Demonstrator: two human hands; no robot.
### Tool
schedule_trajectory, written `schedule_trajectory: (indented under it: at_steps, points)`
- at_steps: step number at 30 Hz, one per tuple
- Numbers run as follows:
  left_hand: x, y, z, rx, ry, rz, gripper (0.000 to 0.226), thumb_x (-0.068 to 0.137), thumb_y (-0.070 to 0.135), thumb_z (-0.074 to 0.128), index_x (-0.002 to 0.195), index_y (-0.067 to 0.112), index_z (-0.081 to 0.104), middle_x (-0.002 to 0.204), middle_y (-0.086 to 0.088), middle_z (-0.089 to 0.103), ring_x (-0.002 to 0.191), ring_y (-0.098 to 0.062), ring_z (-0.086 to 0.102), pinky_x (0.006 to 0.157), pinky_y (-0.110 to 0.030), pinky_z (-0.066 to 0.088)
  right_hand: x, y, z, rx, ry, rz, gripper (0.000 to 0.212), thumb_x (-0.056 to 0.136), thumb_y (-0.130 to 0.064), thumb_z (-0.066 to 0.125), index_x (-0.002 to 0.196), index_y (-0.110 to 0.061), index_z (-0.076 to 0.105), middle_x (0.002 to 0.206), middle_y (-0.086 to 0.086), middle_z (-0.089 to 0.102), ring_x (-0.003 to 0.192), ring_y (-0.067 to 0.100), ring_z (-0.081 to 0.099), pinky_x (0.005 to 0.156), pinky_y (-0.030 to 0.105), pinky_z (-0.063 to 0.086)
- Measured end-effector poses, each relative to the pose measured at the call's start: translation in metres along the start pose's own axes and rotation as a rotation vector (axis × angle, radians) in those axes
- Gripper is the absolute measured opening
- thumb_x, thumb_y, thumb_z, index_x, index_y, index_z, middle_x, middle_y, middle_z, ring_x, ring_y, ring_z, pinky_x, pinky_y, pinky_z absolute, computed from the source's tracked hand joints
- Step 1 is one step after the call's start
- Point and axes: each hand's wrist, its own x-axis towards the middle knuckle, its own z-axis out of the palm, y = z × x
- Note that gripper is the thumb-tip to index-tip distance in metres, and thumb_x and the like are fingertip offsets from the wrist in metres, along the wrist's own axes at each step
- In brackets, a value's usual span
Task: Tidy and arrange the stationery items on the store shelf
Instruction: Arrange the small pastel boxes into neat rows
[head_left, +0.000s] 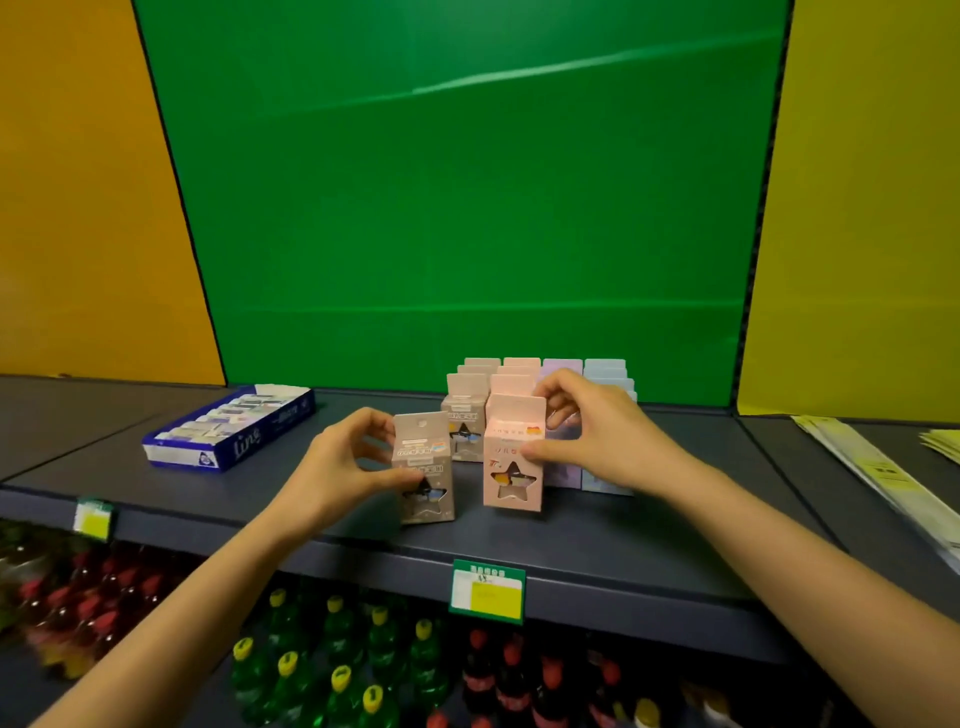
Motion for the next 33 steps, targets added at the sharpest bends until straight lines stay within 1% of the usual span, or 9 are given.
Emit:
schedule_trajectory:
  at_steps: [5,9,16,20,24,26,29,31,33]
  points:
    - [0.026,-0.019,-0.002,-0.036,-0.035,-0.013,0.036,0.065,0.014,0.08,0.089,0.024,0.054,0.097,-0.001,0.062,0.092,-0.02,0.063,0.078,-0.027,0.053,0.034,0.005,0.018,-0.23,0.045,-0.022,0.049,0.07,-0.04,0.074,0.109,-0.021,0.052,0.104,-0.004,0.06,0.098,0.015,0.052,0.089,0.032,0.042]
    - [0.042,-0.025,0.001,-0.05,-0.062,-0.021,0.038,0.065,0.016,0.079,0.093,0.023,0.055,0.098,-0.001,0.062,0.09,-0.014,0.062,0.075,-0.024,0.053,0.046,0.012,0.03,-0.357,0.074,-0.036,0.05,0.072,-0.046,0.07,0.111,-0.026,0.048,0.105,-0.009,0.059,0.104,0.014,0.046,0.085,0.028,0.028]
    - [0.056,-0.032,0.01,-0.092,-0.107,0.045,0.04,0.064,0.016,0.08,0.091,0.029,0.054,0.093,0.007,0.062,0.08,-0.001,0.061,0.068,-0.012,0.052,0.045,0.017,0.035,-0.539,0.116,-0.061,0.05,0.077,-0.051,0.061,0.118,-0.026,0.046,0.117,-0.007,0.056,0.113,0.016,0.04,0.097,0.03,0.027]
    - [0.062,-0.033,0.015,-0.077,-0.128,0.097,0.04,0.066,0.016,0.079,0.09,0.033,0.052,0.095,0.008,0.06,0.085,-0.008,0.061,0.067,-0.009,0.051,0.045,0.016,0.031,-0.626,0.109,-0.08,0.049,0.079,-0.05,0.059,0.12,-0.025,0.047,0.121,-0.009,0.055,0.116,0.015,0.039,0.1,0.029,0.023]
    - [0.066,-0.032,0.019,-0.058,-0.119,0.152,0.042,0.069,0.014,0.077,0.089,0.037,0.049,0.093,0.015,0.056,0.081,0.003,0.06,0.065,-0.004,0.049,0.046,0.015,0.028,-0.65,0.132,-0.053,0.048,0.08,-0.048,0.059,0.121,-0.025,0.05,0.124,-0.008,0.055,0.118,0.016,0.039,0.098,0.028,0.022]
    - [0.068,-0.033,0.022,-0.078,-0.106,0.164,0.041,0.07,0.012,0.077,0.095,0.032,0.051,0.091,0.016,0.056,0.078,0.012,0.058,0.063,-0.003,0.048,0.046,0.016,0.029,-0.662,0.143,-0.045,0.05,0.081,-0.049,0.058,0.124,-0.025,0.05,0.126,-0.006,0.052,0.119,0.017,0.039,0.099,0.029,0.024]
    - [0.07,-0.035,0.024,-0.067,-0.068,0.164,0.042,0.069,0.013,0.078,0.102,0.023,0.054,0.09,0.017,0.057,0.077,0.003,0.06,0.065,-0.007,0.05,0.039,0.018,0.028,-0.648,0.213,-0.02,0.051,0.084,-0.052,0.052,0.127,-0.027,0.048,0.128,-0.007,0.049,0.119,0.016,0.039,0.097,0.03,0.026]
    - [0.073,-0.039,0.026,-0.03,-0.03,0.171,0.044,0.067,0.016,0.08,0.103,0.023,0.055,0.088,0.019,0.056,0.082,-0.003,0.058,0.074,-0.015,0.053,0.031,0.022,0.023,-0.546,0.315,0.053,0.049,0.085,-0.052,0.046,0.126,-0.026,0.048,0.128,-0.006,0.049,0.118,0.015,0.04,0.093,0.029,0.026]
    - [0.074,-0.042,0.028,0.032,-0.022,0.181,0.049,0.065,0.02,0.081,0.108,0.021,0.057,0.09,0.016,0.056,0.085,-0.007,0.056,0.079,-0.024,0.051,0.023,0.031,0.016,-0.379,0.447,0.145,0.042,0.09,-0.044,0.044,0.125,-0.022,0.048,0.127,-0.004,0.048,0.12,0.014,0.039,0.095,0.028,0.027]
